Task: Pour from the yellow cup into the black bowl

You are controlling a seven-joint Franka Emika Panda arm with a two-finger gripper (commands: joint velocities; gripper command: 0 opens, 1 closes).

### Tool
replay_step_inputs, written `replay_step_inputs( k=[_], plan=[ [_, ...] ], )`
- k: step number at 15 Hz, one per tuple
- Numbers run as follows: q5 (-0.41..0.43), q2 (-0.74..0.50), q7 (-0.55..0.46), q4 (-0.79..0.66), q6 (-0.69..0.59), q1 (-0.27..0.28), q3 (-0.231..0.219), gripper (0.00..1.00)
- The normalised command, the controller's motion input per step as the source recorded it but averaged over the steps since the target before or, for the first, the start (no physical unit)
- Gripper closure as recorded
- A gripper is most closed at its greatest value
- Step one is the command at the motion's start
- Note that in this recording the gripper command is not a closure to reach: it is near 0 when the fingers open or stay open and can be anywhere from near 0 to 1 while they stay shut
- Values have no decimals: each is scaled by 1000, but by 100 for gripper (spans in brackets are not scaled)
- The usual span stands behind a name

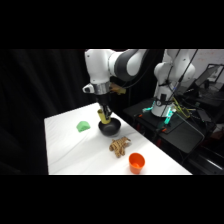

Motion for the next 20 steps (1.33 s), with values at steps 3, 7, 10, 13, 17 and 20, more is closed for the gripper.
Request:
replay_step_inputs(
  k=[3,7,10,13,17,20],
  plan=[
    [754,-130,-1000,-123,-40,-156,61,18],
    [686,83,-997,123,-273,-197,41,18],
    [491,222,-903,285,-557,-253,-21,18],
    [327,311,-729,402,-697,-241,-58,18],
    [265,496,-517,560,-731,-194,-35,18],
    [208,600,-268,642,-724,-155,7,18]
  ],
)
